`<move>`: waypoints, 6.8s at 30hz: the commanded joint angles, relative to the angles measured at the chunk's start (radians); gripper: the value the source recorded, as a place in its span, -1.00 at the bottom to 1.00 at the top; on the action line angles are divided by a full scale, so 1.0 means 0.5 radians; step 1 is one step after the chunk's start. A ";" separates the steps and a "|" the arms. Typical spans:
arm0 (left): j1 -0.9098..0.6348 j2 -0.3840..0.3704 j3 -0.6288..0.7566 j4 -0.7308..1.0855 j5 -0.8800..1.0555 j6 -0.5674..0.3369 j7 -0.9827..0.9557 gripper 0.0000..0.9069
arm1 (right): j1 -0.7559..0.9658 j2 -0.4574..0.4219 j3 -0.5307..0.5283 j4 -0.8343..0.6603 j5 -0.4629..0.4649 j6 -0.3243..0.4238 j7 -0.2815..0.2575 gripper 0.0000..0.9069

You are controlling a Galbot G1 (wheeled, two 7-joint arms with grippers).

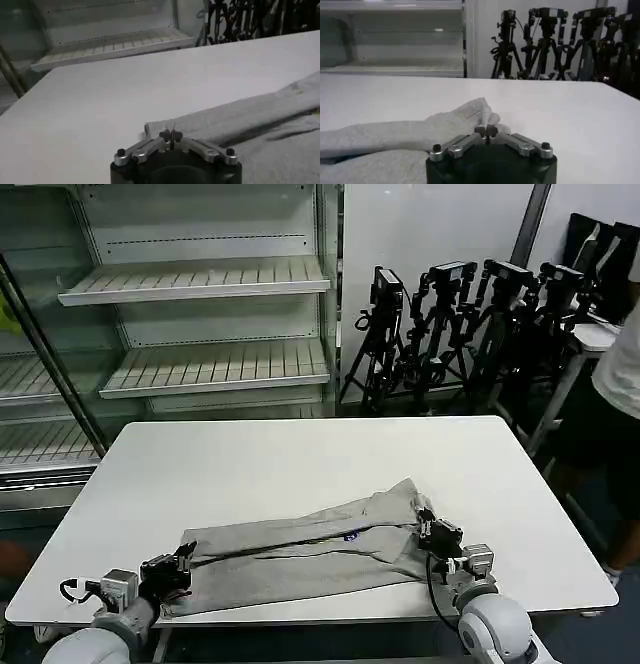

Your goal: Fold and organize the clothes.

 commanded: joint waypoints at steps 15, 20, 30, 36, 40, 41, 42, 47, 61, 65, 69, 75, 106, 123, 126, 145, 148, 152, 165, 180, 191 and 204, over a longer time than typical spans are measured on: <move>0.164 -0.193 -0.349 -0.252 -0.078 0.003 -0.008 1.00 | -0.348 -0.067 0.254 0.553 -0.122 0.001 -0.006 1.00; 0.224 -0.288 -0.534 -0.425 -0.200 0.003 -0.009 1.00 | -0.327 -0.147 0.117 0.730 -0.172 -0.055 -0.046 1.00; 0.315 -0.592 -0.583 -0.591 -0.238 -0.033 0.032 1.00 | -0.026 0.006 -0.218 0.624 -0.270 -0.115 -0.002 1.00; 0.365 -0.652 -0.615 -0.592 -0.283 -0.026 0.026 1.00 | -0.205 0.016 -0.100 0.666 -0.299 -0.058 -0.004 1.00; 0.359 -0.700 -0.596 -0.604 -0.301 -0.018 0.016 1.00 | -0.281 0.011 -0.029 0.672 -0.304 -0.026 -0.008 1.00; 0.358 -0.704 -0.581 -0.606 -0.296 -0.018 0.017 1.00 | -0.281 0.011 -0.026 0.671 -0.305 -0.027 -0.006 1.00; 0.358 -0.710 -0.573 -0.611 -0.290 -0.018 0.018 1.00 | -0.284 0.009 -0.018 0.669 -0.307 -0.025 -0.003 1.00; 0.359 -0.722 -0.566 -0.622 -0.283 -0.024 0.022 1.00 | -0.310 0.022 0.004 0.684 -0.307 -0.009 0.000 1.00; 0.329 -0.790 -0.434 -0.378 -0.196 -0.171 0.028 1.00 | -0.421 0.056 0.089 0.720 -0.322 0.029 0.003 1.00; 0.290 -0.815 -0.343 -0.296 -0.167 -0.196 0.025 1.00 | -0.453 0.053 0.128 0.729 -0.322 0.034 0.001 1.00; 0.237 -0.833 -0.257 -0.157 -0.102 -0.235 0.027 1.00 | -0.484 0.066 0.156 0.739 -0.327 0.040 0.000 1.00; 0.200 -0.846 -0.190 0.025 -0.029 -0.286 0.030 1.00 | -0.533 0.072 0.200 0.756 -0.336 0.052 -0.003 1.00; 0.099 -0.910 -0.120 0.237 -0.157 -0.381 0.046 -0.96 | -0.639 0.084 0.289 0.868 -0.342 0.059 0.006 1.00; 0.130 -0.704 -0.713 0.094 -0.992 -0.283 0.050 -0.93 | -0.663 0.104 0.314 0.884 -0.332 0.067 0.021 1.00; 0.128 -0.609 -0.862 0.132 -1.116 -0.250 0.048 -0.93 | -0.638 0.102 0.307 0.866 -0.321 0.066 0.024 1.00; -0.028 -0.555 -1.032 -0.175 -2.243 -0.001 -0.190 -0.96 | -0.658 0.083 0.325 0.838 -0.299 0.065 0.031 1.00; -0.127 -0.669 -0.872 -0.205 -2.232 -0.019 -0.213 -0.93 | -0.680 0.084 0.330 0.836 -0.306 0.066 0.031 1.00; -0.224 -0.787 -0.629 -0.194 -2.164 -0.065 -0.235 -0.93 | -0.697 0.080 0.346 0.822 -0.308 0.069 0.029 1.00; -0.416 -1.055 0.070 -0.111 -1.688 -0.134 -0.260 -0.93 | -0.698 0.053 0.414 0.773 -0.288 0.086 0.026 1.00; -0.540 -1.012 0.483 0.236 -1.304 -0.154 -0.224 -0.93 | -0.695 0.036 0.496 0.749 -0.232 0.100 0.023 1.00; -0.606 -1.006 0.587 0.280 -1.261 -0.122 -0.220 1.00 | -0.676 0.049 0.480 0.742 -0.235 0.094 0.030 1.00; -0.601 -0.968 0.466 0.094 -1.248 -0.131 -0.225 1.00 | -0.674 0.062 0.472 0.746 -0.237 0.092 0.031 1.00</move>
